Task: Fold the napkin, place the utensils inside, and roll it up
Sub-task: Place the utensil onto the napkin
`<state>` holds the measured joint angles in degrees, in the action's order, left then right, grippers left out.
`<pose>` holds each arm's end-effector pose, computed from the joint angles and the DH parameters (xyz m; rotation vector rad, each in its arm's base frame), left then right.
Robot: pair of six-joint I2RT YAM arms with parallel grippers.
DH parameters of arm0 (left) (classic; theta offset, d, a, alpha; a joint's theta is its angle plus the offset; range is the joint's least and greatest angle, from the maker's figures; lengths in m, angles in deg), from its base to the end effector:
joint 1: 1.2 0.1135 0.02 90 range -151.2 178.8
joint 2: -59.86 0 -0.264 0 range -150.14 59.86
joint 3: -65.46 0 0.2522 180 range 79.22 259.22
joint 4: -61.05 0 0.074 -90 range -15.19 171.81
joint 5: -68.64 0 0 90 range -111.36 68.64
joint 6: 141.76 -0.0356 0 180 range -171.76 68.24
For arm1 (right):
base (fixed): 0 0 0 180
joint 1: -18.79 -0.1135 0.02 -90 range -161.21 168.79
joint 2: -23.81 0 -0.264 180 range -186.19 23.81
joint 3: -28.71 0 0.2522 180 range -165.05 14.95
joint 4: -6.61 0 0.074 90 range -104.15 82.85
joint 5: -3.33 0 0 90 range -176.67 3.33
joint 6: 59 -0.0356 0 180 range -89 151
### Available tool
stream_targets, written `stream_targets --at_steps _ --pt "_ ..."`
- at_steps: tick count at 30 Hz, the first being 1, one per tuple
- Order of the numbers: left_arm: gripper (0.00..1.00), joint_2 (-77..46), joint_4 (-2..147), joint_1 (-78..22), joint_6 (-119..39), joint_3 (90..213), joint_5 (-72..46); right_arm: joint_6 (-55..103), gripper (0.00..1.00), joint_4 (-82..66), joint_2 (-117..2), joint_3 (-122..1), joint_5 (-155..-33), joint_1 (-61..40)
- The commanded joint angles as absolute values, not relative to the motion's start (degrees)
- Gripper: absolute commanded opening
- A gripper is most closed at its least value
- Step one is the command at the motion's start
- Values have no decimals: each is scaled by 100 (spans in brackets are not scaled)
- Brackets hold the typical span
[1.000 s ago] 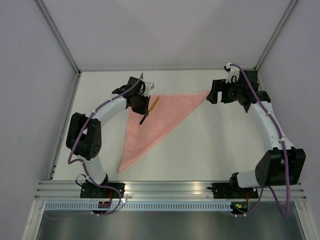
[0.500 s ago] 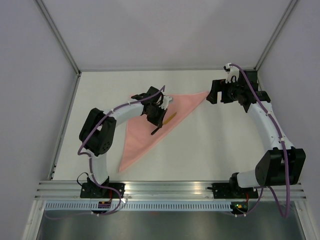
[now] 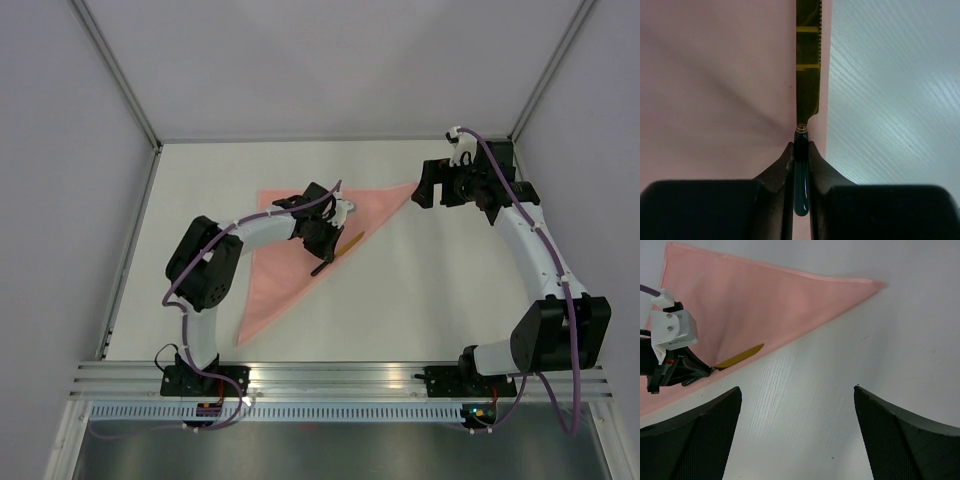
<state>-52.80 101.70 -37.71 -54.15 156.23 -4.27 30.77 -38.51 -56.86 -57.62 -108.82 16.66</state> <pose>0.3197 -0.2497 0.1672 0.9968 2.5237 -0.5839 0.3100 0.0250 0.3309 -0.2429 2.2255 0.4579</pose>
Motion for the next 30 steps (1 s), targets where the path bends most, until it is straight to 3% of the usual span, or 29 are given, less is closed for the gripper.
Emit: stream_targets --at_steps 1,21,30 --pt "2 -5369 9933 -3785 -5299 15560 -264 3048 98 -3888 -5732 -5905 -10811 1633" --pt "3 -5413 9836 -3855 -5237 15428 -237 3048 98 -3897 -5767 -5896 -10776 1624" --pt "11 -5395 9827 -3864 -5237 15410 -263 3056 98 -3914 -5776 -5905 -10785 1616"
